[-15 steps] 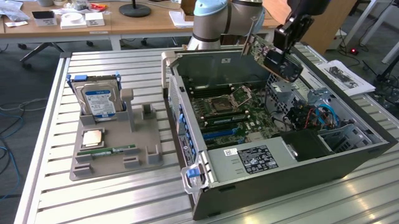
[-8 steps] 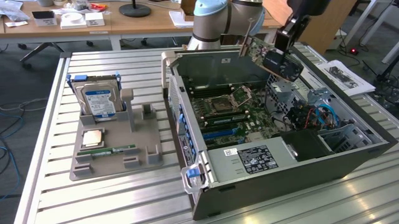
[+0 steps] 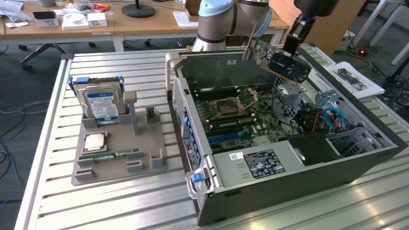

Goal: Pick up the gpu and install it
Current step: 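Insert the gpu into the slot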

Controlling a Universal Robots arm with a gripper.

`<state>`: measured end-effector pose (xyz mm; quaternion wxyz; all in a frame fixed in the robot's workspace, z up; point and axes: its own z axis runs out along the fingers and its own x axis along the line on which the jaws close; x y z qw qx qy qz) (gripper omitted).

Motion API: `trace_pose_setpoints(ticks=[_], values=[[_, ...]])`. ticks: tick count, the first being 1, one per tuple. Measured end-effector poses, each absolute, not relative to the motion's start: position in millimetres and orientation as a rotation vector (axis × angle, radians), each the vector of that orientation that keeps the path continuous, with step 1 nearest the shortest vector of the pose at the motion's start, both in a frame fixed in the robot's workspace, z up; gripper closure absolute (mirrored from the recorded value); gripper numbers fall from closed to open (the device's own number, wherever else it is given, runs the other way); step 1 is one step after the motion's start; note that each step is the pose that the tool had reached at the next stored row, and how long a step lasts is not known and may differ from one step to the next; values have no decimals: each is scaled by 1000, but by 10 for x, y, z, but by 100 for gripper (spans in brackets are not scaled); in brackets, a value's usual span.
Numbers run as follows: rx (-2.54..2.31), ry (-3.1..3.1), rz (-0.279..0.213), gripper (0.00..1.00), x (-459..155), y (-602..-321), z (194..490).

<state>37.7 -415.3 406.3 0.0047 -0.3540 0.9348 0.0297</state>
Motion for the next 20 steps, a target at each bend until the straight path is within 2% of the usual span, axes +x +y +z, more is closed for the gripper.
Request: trace_pose_setpoints(ticks=[20], values=[[-1543,2735,94,73,377,-4152,4040]])
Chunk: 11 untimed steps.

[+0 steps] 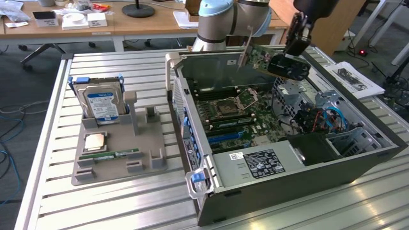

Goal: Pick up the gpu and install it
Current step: 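Insert the gpu into the slot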

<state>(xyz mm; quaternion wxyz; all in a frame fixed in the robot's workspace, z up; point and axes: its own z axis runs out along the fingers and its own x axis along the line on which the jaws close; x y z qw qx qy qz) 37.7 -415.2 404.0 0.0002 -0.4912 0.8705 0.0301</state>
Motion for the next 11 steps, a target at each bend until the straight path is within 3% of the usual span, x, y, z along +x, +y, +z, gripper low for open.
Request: trace_pose_setpoints(ticks=[11], values=[[-1806,2575,94,73,377,-4149,4027]])
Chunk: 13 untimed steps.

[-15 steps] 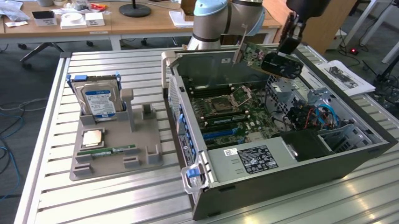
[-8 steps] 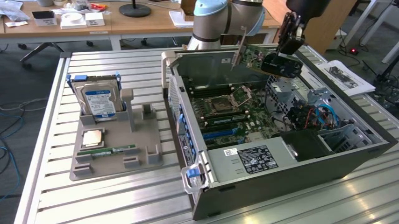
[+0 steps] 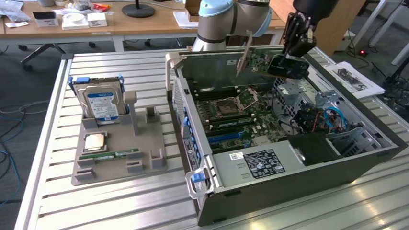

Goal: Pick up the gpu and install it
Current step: 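Insert the gpu into the slot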

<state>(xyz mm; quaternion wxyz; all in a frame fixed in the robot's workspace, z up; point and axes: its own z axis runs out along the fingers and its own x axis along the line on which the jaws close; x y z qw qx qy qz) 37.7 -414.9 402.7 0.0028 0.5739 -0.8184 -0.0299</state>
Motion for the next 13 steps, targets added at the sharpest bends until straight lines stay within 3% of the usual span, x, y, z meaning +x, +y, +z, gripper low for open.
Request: trace_pose_setpoints(ticks=[13], values=[[2059,-2355,-92,73,377,-4145,4016]])
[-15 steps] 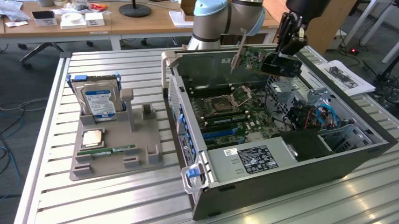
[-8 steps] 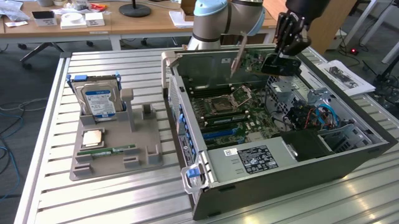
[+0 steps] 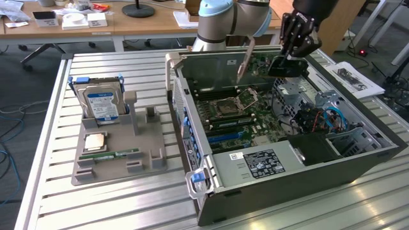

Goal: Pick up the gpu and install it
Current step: 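Insert the gpu into the slot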

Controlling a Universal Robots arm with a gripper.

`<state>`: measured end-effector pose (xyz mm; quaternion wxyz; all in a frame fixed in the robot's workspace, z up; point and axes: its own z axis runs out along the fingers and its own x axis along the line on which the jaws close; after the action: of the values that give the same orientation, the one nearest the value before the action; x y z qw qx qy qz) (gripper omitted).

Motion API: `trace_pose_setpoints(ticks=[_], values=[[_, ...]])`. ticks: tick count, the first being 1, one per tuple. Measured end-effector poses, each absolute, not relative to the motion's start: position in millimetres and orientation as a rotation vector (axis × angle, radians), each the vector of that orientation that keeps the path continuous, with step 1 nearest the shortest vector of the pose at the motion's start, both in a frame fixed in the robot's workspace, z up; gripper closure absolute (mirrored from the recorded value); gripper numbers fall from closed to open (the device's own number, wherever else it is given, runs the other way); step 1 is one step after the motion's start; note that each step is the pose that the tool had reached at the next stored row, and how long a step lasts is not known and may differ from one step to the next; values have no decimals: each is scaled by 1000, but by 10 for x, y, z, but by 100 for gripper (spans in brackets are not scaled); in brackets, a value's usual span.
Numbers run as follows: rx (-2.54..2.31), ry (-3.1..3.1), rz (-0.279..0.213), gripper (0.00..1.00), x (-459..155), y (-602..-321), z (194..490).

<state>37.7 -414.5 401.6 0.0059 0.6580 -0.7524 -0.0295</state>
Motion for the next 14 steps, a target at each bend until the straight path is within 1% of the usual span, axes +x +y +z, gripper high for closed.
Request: trace_pose_setpoints(ticks=[9,14], values=[[2123,-2296,-91,73,377,-4144,4008],[2145,-2307,-64,73,347,-4145,3981]])
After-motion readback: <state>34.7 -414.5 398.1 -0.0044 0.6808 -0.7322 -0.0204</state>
